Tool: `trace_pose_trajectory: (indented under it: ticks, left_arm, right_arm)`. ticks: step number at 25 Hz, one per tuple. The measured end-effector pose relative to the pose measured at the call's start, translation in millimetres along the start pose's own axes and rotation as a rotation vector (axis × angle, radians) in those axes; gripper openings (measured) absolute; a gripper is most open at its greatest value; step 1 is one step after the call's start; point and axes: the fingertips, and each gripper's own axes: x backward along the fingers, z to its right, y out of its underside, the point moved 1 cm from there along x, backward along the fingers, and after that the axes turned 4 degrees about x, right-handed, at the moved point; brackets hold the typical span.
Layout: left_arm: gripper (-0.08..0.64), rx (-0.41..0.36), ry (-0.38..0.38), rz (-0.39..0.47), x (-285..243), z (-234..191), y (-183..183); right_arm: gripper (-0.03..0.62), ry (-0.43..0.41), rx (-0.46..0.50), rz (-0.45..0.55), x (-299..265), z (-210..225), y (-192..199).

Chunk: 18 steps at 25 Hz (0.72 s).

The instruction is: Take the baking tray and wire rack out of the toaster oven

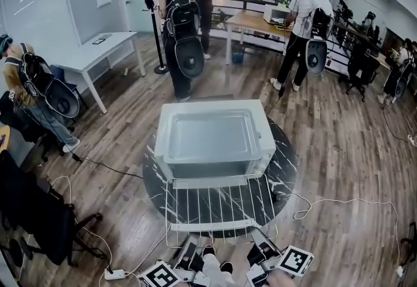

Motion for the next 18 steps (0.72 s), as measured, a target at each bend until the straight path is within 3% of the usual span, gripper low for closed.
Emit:
trace_pose_trajectory:
  ticks: [18]
  left_arm:
    - [0.006, -0.063, 0.109, 0.023, -16, 57, -8]
  right_arm:
    - [0.005, -0.082, 0.056, 0.083, 24, -37, -47]
